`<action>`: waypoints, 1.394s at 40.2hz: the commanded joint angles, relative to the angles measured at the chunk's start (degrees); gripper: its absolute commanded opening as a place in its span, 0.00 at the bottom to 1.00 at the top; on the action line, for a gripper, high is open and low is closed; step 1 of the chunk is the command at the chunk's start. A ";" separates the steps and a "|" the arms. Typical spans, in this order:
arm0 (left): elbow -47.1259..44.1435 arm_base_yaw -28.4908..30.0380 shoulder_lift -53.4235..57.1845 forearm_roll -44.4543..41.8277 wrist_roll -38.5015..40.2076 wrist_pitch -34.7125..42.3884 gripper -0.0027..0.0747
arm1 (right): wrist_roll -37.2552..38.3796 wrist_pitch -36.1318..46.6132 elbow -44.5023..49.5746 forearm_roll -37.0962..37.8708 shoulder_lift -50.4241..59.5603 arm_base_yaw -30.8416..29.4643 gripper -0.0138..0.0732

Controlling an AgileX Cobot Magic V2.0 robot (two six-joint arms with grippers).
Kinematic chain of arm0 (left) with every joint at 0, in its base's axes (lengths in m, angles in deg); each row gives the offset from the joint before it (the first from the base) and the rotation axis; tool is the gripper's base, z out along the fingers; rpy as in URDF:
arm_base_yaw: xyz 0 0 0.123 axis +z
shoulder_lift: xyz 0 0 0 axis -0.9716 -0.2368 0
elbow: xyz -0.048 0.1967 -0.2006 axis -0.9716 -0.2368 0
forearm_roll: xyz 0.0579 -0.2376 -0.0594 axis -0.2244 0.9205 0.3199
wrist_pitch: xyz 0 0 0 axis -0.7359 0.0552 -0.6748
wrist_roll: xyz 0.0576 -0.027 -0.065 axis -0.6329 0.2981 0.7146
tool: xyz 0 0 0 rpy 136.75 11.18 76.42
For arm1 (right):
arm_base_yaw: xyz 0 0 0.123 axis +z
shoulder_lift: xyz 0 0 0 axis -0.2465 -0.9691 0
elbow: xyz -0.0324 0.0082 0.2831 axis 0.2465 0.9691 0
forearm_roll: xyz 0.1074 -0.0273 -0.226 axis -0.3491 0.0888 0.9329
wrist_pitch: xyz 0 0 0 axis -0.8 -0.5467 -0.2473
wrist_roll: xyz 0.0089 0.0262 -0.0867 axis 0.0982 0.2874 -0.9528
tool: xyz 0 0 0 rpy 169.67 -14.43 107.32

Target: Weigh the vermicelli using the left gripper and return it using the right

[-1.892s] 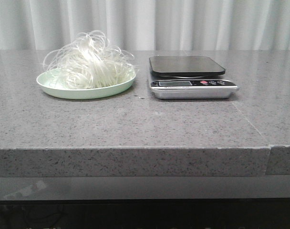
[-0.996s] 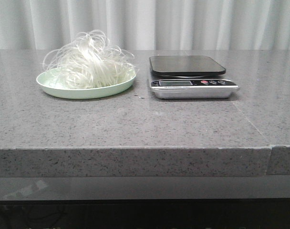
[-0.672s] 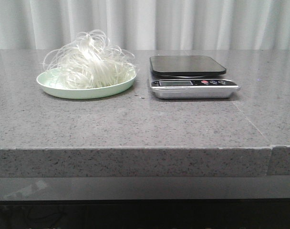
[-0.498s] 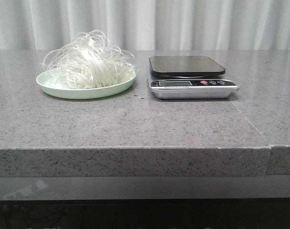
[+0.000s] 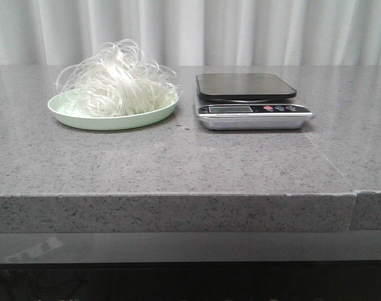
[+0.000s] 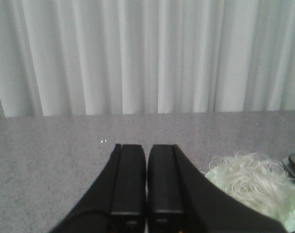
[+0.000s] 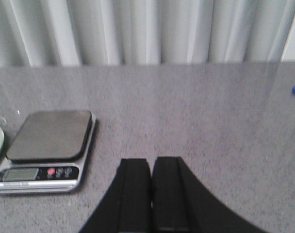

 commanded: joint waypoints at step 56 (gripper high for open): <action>4.23 -11.52 -21.66 10.78 -6.58 3.53 0.74 | 0.04 0.95 -1.97 2.53 -9.89 -0.33 0.85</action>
